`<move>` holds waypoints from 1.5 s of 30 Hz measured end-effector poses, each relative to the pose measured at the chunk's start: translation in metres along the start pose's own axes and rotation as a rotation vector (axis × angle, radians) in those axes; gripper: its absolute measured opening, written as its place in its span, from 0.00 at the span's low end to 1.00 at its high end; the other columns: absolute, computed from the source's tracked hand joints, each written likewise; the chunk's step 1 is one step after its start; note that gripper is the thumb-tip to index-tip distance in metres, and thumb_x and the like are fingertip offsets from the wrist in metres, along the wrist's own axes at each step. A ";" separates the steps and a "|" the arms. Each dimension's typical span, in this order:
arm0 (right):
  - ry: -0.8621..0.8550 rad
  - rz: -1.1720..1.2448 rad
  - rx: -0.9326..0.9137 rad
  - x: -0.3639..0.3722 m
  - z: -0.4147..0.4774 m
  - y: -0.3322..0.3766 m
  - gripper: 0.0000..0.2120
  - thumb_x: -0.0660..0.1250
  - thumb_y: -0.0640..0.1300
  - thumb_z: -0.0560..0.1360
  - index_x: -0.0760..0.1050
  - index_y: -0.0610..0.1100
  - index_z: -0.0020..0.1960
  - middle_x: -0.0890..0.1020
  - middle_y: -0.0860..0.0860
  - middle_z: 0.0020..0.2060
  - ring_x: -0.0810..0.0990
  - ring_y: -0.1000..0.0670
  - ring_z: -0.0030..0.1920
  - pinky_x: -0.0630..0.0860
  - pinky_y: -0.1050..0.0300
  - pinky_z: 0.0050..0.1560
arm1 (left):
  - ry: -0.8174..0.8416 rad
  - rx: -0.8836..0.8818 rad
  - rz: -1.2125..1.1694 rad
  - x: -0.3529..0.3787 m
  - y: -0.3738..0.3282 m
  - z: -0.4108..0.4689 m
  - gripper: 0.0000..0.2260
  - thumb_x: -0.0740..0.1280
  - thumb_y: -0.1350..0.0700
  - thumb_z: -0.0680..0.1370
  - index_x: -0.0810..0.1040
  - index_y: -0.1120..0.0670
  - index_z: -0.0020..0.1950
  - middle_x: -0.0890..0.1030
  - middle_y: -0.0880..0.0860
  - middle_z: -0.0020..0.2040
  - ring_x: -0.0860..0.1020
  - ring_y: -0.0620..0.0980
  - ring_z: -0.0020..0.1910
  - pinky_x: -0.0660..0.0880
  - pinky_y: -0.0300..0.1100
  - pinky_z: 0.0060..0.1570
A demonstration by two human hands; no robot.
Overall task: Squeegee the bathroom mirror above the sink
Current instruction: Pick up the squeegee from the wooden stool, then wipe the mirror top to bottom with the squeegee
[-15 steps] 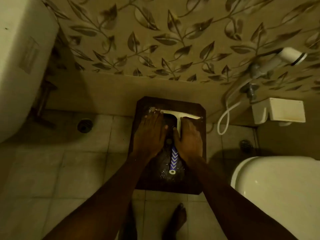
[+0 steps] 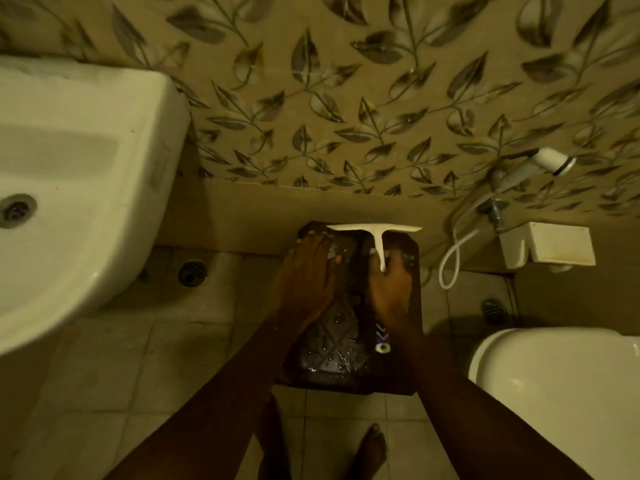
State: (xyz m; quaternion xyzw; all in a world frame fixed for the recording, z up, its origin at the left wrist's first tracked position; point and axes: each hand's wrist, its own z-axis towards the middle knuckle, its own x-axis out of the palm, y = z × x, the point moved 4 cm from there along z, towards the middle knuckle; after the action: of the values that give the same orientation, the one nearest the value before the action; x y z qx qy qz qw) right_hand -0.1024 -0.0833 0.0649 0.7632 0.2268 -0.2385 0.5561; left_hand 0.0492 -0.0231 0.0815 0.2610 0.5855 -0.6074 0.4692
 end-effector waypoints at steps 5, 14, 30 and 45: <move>-0.044 0.078 -0.109 -0.037 -0.055 0.071 0.12 0.60 0.54 0.80 0.74 0.45 0.50 0.79 0.52 0.33 0.79 0.51 0.34 0.72 0.58 0.33 | -0.016 0.021 -0.002 -0.092 -0.014 0.003 0.22 0.53 0.47 0.82 0.72 0.58 0.69 0.76 0.58 0.68 0.73 0.57 0.69 0.67 0.52 0.69; -0.140 0.303 -0.236 -0.081 -0.167 0.164 0.13 0.63 0.55 0.78 0.75 0.45 0.45 0.80 0.53 0.34 0.79 0.54 0.36 0.73 0.59 0.37 | -0.190 0.104 0.093 -0.242 -0.032 -0.022 0.24 0.49 0.44 0.82 0.70 0.55 0.71 0.75 0.55 0.68 0.72 0.53 0.68 0.67 0.46 0.68; -0.159 0.459 -0.775 -0.086 -0.307 0.363 0.08 0.61 0.49 0.80 0.76 0.47 0.47 0.80 0.50 0.38 0.79 0.51 0.38 0.76 0.53 0.38 | -0.613 0.145 0.231 -0.475 0.011 -0.074 0.20 0.55 0.49 0.82 0.75 0.59 0.66 0.79 0.57 0.63 0.76 0.56 0.64 0.71 0.49 0.63; -0.341 0.594 -0.966 -0.016 -0.394 0.580 0.08 0.59 0.42 0.80 0.76 0.43 0.53 0.77 0.50 0.32 0.74 0.52 0.29 0.72 0.52 0.30 | -0.789 0.308 0.277 -0.710 0.136 -0.024 0.20 0.55 0.48 0.82 0.74 0.57 0.67 0.78 0.56 0.64 0.74 0.55 0.66 0.69 0.50 0.67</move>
State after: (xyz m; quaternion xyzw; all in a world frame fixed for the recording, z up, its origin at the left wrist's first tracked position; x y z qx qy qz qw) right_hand 0.2839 0.1305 0.6101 0.4050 -0.0062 -0.0617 0.9122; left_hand 0.4635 0.2045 0.6295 0.1521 0.2241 -0.6719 0.6893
